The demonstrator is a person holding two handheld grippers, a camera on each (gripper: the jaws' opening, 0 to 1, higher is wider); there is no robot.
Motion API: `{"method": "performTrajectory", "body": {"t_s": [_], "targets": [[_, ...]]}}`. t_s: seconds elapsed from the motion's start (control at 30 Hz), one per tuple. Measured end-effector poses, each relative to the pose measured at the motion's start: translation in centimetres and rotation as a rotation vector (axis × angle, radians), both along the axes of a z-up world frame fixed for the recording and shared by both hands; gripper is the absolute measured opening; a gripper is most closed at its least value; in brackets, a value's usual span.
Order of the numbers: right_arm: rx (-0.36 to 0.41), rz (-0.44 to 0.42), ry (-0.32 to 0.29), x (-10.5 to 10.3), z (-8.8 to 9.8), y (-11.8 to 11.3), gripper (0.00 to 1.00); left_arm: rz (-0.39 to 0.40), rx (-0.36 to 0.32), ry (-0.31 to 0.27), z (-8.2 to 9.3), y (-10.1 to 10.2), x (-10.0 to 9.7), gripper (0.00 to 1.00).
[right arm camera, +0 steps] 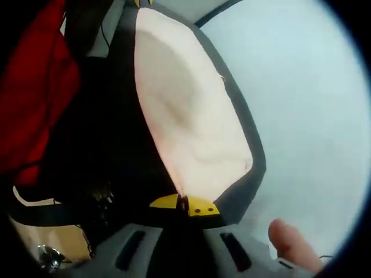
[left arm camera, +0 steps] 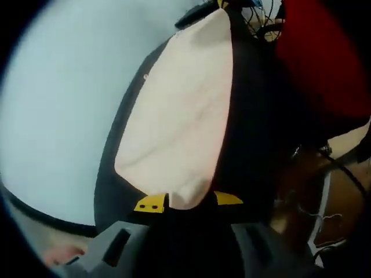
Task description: Fold the towel on the table until its edges align and the towel forms a compact rectangular stack.
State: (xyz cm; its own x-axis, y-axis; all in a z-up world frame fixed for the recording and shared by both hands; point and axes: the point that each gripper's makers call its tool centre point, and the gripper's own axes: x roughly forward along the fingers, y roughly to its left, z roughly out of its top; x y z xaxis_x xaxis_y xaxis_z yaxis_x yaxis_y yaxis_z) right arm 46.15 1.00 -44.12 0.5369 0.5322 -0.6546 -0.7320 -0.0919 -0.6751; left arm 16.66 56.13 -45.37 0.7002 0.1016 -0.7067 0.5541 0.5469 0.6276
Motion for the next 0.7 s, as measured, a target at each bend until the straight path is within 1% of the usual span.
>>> {"method": "performTrajectory", "body": {"t_s": [0.03,0.07,0.1,0.13,0.17,0.2,0.23,0.27,0.3,0.33,0.37,0.4,0.43,0.5,0.53,0.57,0.63,0.7], "targets": [[0.001,-0.001,0.001,0.0,-0.1,0.0,0.0,-0.019,0.035,0.012,-0.2,0.1,0.1,0.25],[-0.003,-0.003,0.004,0.0,-0.2,0.0,0.0,-0.04,0.048,0.039,-0.7,-0.2,0.1,0.22],[-0.011,0.001,0.005,0.0,-0.5,0.0,0.0,-0.048,0.062,0.055,-1.0,-0.4,0.1,0.16],[-0.016,0.003,0.005,0.0,-0.6,0.0,0.0,-0.059,0.089,0.075,-1.4,-0.5,0.2,0.12],[-0.019,0.004,0.006,0.0,-0.7,0.0,0.0,-0.063,0.096,0.108,-2.2,-0.8,0.1,0.11],[-0.021,0.004,0.008,-0.1,-0.7,0.1,0.0,-0.053,0.135,0.095,-2.3,-0.6,0.6,0.08],[-0.018,0.003,0.009,-0.1,-0.6,0.1,0.0,-0.033,0.147,0.098,-2.3,-0.6,0.8,0.07],[-0.013,0.001,0.009,0.0,-0.3,0.1,0.0,-0.022,0.147,0.114,-2.2,-0.5,0.8,0.06],[-0.006,-0.005,0.011,0.1,0.0,0.1,0.0,-0.032,0.172,0.101,-1.5,-0.2,1.0,0.0],[0.004,-0.023,0.018,0.2,0.4,0.0,0.0,-0.064,0.169,0.118,-1.2,-0.5,0.8,0.0],[0.016,-0.048,0.029,0.3,0.8,-0.1,0.0,-0.061,0.128,0.118,-0.7,-0.6,0.6,0.0],[0.018,-0.066,0.043,0.5,1.2,-0.1,0.0,-0.046,0.12,0.113,0.0,-0.4,0.5,0.0],[0.023,-0.065,0.044,0.5,1.5,-0.1,0.0,-0.038,0.109,0.098,1.0,-0.3,0.6,0.0],[0.033,-0.063,0.045,0.9,2.5,0.1,0.0,-0.038,0.082,0.106,2.5,-0.6,0.4,0.0],[0.036,-0.06,0.048,1.1,3.0,0.2,0.0,-0.043,0.078,0.111,3.2,-0.6,0.4,0.0],[0.046,-0.049,0.042,1.3,3.6,0.5,0.0,-0.057,0.082,0.13,3.9,-0.7,0.5,0.0],[0.037,-0.046,0.048,2.0,4.5,1.0,0.0,-0.042,0.109,0.136,5.5,0.0,1.8,0.0],[0.027,-0.041,0.055,2.9,5.6,2.0,0.0,-0.021,0.094,0.159,6.5,0.3,2.9,0.0]]}}
